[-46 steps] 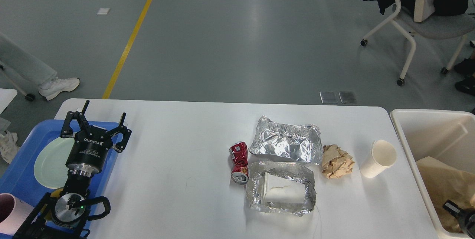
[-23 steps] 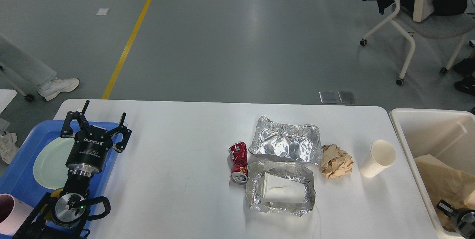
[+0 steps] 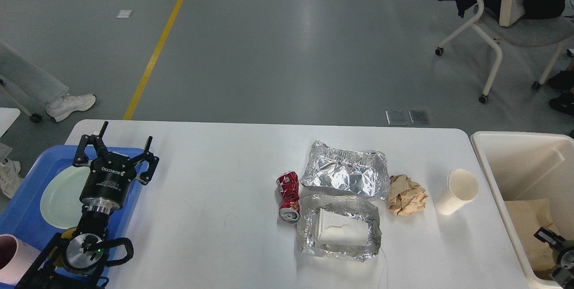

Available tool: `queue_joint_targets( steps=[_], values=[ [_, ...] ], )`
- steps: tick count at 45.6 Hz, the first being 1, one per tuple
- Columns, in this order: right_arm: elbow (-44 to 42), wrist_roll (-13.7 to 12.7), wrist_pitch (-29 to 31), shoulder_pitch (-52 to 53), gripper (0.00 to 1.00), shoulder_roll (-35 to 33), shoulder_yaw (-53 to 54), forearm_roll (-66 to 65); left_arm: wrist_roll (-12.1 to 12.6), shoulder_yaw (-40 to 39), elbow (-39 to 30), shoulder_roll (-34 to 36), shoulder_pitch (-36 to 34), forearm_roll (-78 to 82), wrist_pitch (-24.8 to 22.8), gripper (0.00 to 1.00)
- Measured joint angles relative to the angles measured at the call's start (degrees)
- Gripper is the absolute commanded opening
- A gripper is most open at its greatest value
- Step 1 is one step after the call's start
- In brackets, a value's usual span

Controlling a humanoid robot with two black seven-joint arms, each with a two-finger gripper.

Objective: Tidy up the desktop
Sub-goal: 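Release the paper box into the white bin with the right gripper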

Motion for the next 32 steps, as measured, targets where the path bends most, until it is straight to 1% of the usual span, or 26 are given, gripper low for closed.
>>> queue_joint_targets(
  steps=[26, 32],
  values=[
    [0.8, 0.0, -0.1, 0.1, 1.0, -0.2, 0.0, -0.1, 0.0, 0.0, 0.0, 0.0, 0.0, 0.0, 0.0, 0.96],
    [4.6, -0.4, 0.1, 1.4, 1.0, -1.0, -0.4, -0.7, 0.0, 0.0, 0.0, 0.0, 0.0, 0.0, 0.0, 0.96]
  ],
)
